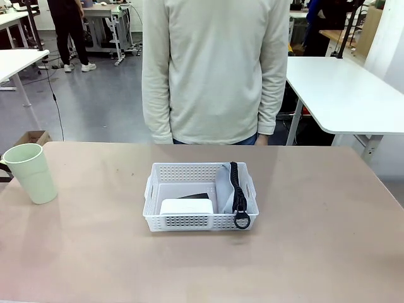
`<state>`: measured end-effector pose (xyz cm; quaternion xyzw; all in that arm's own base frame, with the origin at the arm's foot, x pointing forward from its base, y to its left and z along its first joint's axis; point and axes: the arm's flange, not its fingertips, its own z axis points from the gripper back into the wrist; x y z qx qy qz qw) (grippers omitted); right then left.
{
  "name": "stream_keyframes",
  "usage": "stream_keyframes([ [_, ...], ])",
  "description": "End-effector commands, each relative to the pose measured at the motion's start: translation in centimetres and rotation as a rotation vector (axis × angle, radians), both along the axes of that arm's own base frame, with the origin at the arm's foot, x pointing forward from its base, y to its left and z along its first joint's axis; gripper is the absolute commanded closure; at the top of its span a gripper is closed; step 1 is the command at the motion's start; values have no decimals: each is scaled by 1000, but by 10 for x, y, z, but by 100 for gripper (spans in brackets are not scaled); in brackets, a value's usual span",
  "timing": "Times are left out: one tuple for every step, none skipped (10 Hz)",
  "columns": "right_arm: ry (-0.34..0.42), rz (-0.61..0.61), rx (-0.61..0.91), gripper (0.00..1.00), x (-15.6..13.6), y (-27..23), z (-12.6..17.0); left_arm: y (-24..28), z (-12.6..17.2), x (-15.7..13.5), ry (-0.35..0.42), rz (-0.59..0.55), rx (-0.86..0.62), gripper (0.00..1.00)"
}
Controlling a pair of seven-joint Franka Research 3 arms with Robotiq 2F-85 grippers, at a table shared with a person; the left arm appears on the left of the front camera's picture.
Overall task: Efficiently arrange items inside the basket to fit them all.
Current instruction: Pick up the Reusable plastic cup and place it inside the Organizing basket.
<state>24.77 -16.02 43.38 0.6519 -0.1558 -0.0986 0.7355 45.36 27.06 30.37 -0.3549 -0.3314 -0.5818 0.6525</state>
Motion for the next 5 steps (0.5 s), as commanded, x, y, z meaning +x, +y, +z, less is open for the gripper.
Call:
stream_keyframes([
  [0, -10, 26, 0, 0, 2, 5, 0, 2, -3, 41, -11, 24, 0],
  [0, -10, 26, 0, 0, 2, 5, -2, -3, -2, 57, -25, 35, 0],
  [0, -10, 26, 0, 0, 2, 5, -7, -10, 2, 90, -2, 36, 0],
  [0, -10, 26, 0, 0, 2, 5, -1, -4, -2, 29, -20, 15, 0],
  [0, -10, 26, 0, 0, 2, 5, -1, -4, -2, 29, -20, 15, 0],
])
